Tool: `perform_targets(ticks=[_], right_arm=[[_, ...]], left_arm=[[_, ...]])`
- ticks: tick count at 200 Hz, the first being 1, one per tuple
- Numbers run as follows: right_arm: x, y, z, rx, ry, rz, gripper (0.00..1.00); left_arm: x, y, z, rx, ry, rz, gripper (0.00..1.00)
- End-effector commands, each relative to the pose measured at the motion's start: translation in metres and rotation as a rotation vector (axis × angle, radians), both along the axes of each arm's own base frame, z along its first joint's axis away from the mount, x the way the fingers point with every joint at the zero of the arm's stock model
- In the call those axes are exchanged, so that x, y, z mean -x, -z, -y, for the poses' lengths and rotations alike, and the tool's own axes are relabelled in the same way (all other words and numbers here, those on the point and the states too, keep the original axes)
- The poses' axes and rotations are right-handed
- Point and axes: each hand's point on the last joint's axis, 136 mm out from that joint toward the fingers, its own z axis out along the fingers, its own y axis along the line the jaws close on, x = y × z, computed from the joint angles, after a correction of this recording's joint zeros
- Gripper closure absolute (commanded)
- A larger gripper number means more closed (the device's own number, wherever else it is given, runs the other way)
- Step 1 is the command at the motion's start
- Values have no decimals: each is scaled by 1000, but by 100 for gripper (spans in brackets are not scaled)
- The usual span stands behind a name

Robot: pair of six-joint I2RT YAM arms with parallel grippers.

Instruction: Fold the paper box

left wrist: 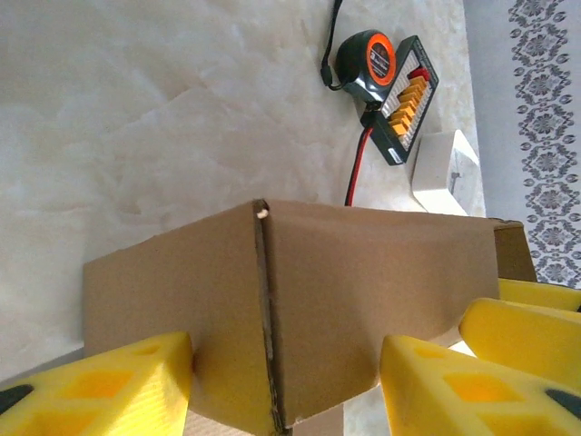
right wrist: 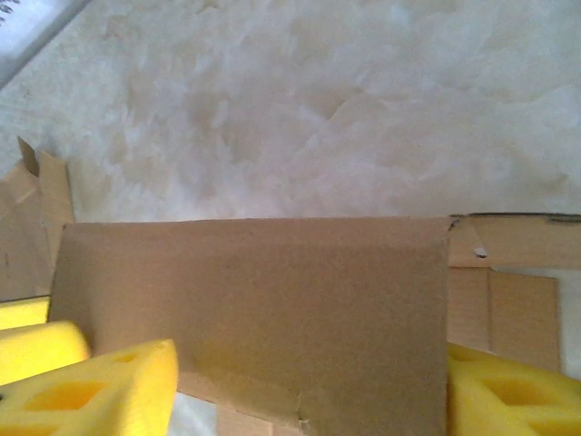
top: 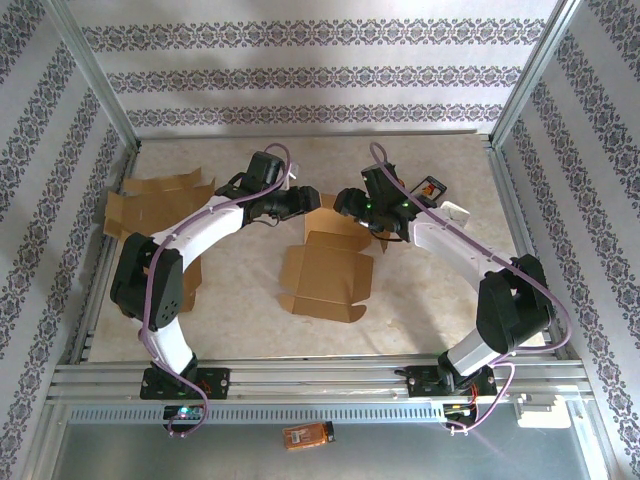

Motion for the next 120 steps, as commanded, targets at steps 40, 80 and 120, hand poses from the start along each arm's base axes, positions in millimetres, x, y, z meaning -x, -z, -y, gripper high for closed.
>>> perform_targets(ticks=[40, 80, 120], right_arm=[[0, 7, 3, 22, 12, 20, 36], [29, -15, 12, 8, -43, 60, 26], [70, -16, 40, 41, -36, 107, 22]], left_arm=[[-2, 4, -3, -2, -7, 9, 45], [0, 24, -8, -27, -15, -19, 47], [2, 27, -8, -13, -25, -28, 48]])
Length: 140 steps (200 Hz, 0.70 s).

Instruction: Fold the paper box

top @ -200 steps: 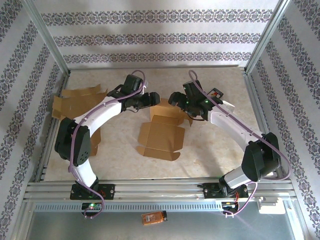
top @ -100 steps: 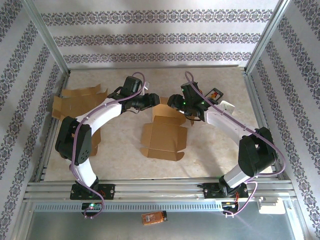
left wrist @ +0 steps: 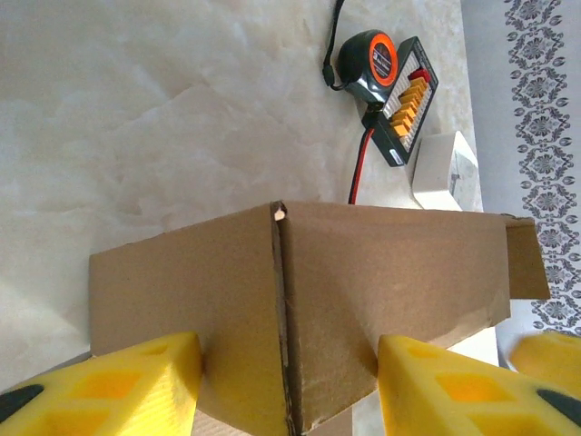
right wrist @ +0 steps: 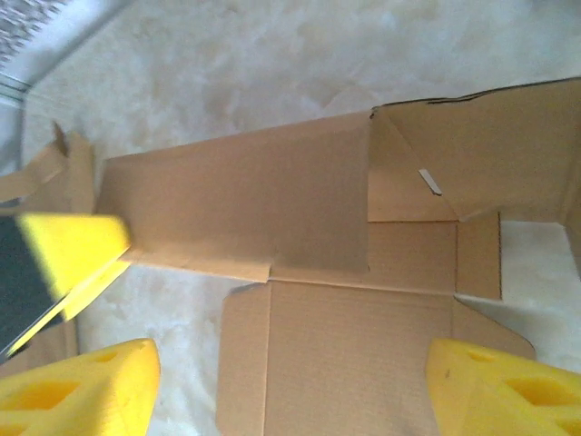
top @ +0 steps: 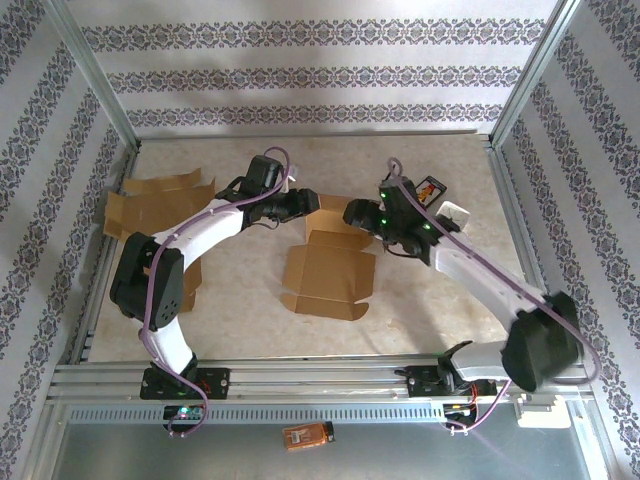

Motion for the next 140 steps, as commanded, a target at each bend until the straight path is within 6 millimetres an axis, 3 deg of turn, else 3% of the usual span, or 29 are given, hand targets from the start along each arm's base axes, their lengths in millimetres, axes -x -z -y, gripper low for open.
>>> perform_targets(ticks=[1, 26, 44, 64, 91, 140], right_arm=[[24, 8, 14, 43, -3, 14, 22], [42, 36, 3, -14, -67, 18, 24], [41, 55, -7, -23, -71, 20, 26], [27, 71, -13, 20, -61, 32, 27], [1, 93, 0, 108, 57, 64, 27], [-28, 108, 15, 208, 171, 144, 17]], left_arm=[[3, 17, -6, -24, -18, -34, 48], [3, 16, -5, -14, -19, -36, 48], [4, 16, -4, -9, -14, -40, 48], [5, 16, -5, -17, -13, -38, 48], [4, 13, -5, -11, -14, -29, 49], [3, 9, -4, -6, -9, -25, 49]])
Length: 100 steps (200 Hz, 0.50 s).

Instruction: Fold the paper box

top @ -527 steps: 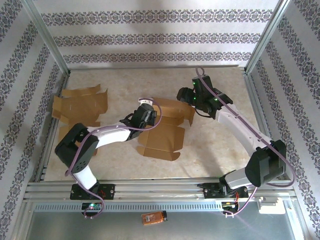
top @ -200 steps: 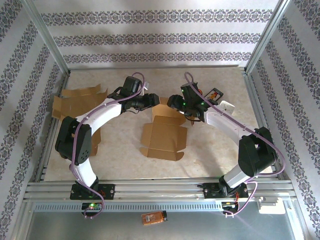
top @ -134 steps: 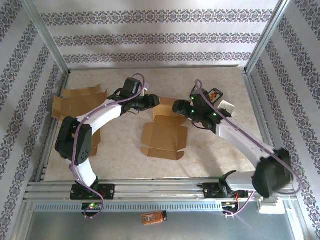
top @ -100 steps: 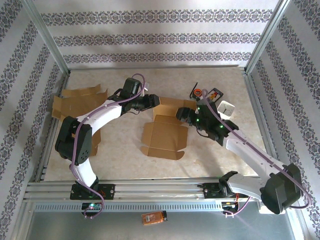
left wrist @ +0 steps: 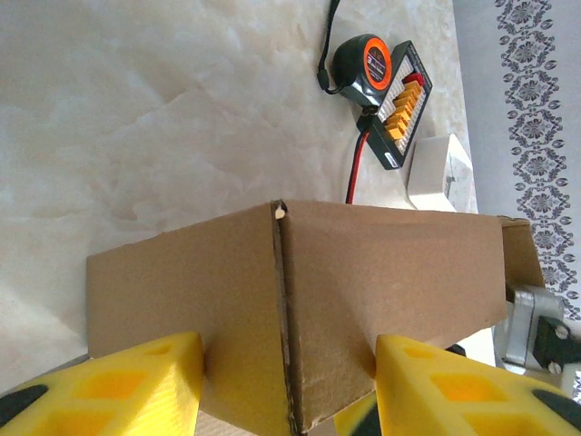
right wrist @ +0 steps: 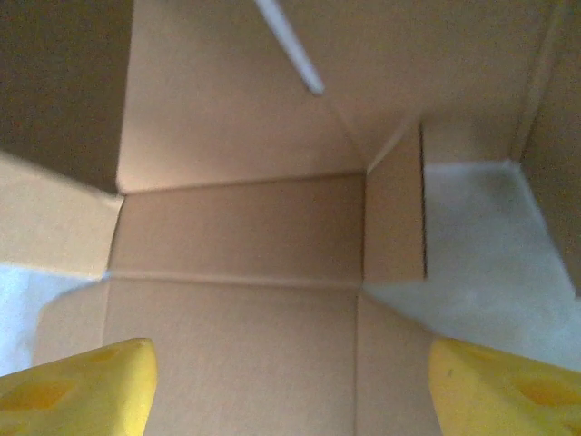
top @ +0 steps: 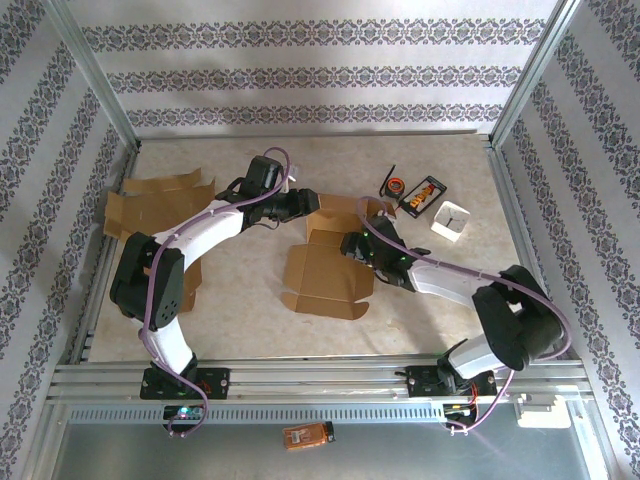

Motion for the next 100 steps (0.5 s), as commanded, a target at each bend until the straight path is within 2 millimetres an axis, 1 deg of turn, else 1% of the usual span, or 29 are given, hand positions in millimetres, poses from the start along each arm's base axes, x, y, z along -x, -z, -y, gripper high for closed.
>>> perform_targets(ticks=[1, 13, 25, 40, 48, 62, 70, 83, 100], right_arm=[[-26, -10, 9, 42, 84, 122, 17], [-30, -8, 7, 47, 83, 130, 13], [-34, -7, 3, 36, 71, 142, 14], [-37, -7, -5, -13, 43, 160, 21], [-39, -10, -11, -49, 26, 179, 26], [-39, -12, -22, -92, -12, 193, 30], [-39, -14, -31, -122, -45, 193, 31], [-37, -10, -45, -172, -96, 175, 31], [-35, 0, -53, -222, -109, 143, 32]], left_arm=[[4, 9, -5, -17, -9, -34, 49], [4, 9, -5, -18, -10, -35, 50], [5, 10, -5, -18, -10, -37, 51], [4, 9, -5, -15, -10, -33, 51], [5, 10, -5, -16, -10, -34, 51], [4, 9, -5, -15, -9, -34, 52], [5, 10, -4, -14, -6, -35, 52], [4, 10, -4, -11, -4, -33, 52], [4, 8, -4, -11, -5, -31, 52]])
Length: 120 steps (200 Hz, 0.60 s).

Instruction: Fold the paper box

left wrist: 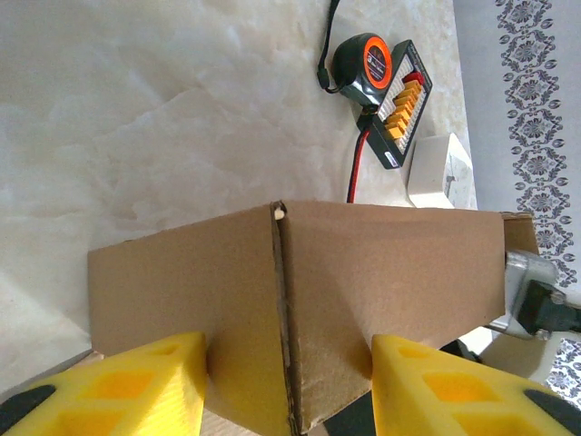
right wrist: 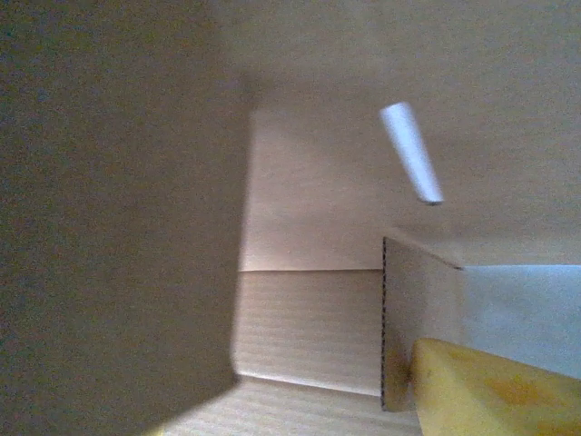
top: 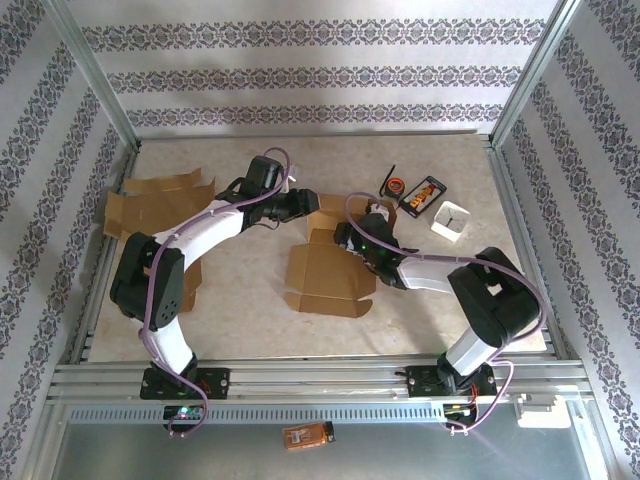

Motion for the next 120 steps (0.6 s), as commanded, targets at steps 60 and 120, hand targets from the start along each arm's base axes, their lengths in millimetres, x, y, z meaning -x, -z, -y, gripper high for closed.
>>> perform_targets(ticks=[60, 120], right_arm=[[32, -24, -13, -58, -181, 39, 24], [68, -60, 61, 123, -19, 167, 13]], left_arm=[[3, 10, -6, -33, -7, -37, 52], [1, 3, -6, -32, -11, -23, 52]])
